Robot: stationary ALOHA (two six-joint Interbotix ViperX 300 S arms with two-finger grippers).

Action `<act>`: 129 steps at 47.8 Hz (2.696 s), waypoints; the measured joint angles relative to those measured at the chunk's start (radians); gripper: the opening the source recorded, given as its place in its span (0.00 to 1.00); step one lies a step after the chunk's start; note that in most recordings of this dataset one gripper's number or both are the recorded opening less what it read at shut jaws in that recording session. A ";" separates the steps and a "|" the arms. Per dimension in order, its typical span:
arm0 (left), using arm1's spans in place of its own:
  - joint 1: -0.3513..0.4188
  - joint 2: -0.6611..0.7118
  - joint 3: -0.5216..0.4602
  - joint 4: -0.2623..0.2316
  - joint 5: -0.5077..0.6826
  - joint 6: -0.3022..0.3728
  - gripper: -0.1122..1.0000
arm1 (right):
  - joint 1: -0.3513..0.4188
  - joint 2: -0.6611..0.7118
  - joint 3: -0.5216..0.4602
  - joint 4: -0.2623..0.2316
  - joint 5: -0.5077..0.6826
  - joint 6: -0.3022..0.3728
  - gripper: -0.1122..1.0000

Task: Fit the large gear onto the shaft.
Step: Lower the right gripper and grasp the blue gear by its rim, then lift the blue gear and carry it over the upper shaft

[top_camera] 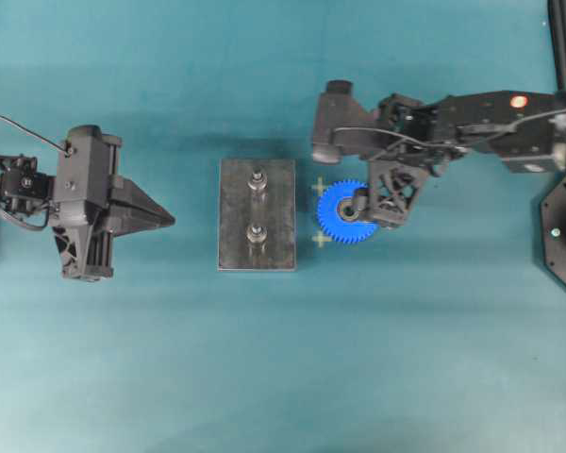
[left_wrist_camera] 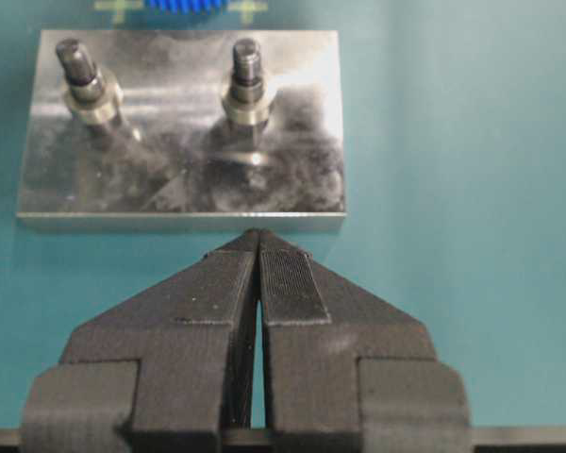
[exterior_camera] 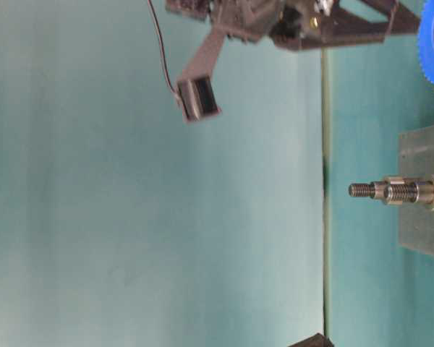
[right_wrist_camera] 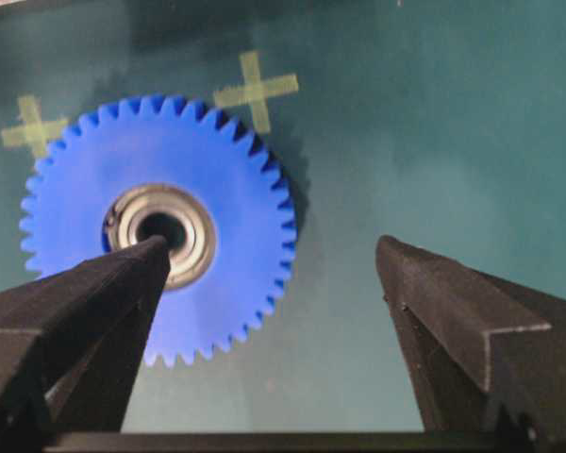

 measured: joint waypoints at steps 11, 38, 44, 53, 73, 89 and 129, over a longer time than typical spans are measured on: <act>0.000 0.000 0.000 0.000 -0.005 0.000 0.10 | 0.005 0.044 -0.037 0.002 0.025 0.000 0.94; 0.000 0.025 0.000 0.000 -0.006 -0.015 0.10 | 0.018 0.109 -0.041 0.006 0.029 0.000 0.93; 0.000 0.038 -0.006 0.000 -0.006 -0.031 0.10 | 0.020 0.130 -0.066 0.006 0.066 0.000 0.90; 0.000 0.048 -0.015 0.000 -0.028 -0.035 0.10 | 0.025 0.152 -0.112 0.005 0.141 0.000 0.56; -0.008 0.078 -0.020 0.000 -0.052 -0.035 0.10 | 0.008 0.124 -0.190 0.002 0.250 0.000 0.54; -0.008 0.087 -0.021 0.000 -0.038 -0.035 0.10 | -0.017 0.130 -0.436 0.025 0.428 -0.003 0.54; -0.017 0.092 -0.029 0.000 0.034 -0.034 0.10 | -0.023 0.357 -0.739 0.051 0.531 -0.044 0.54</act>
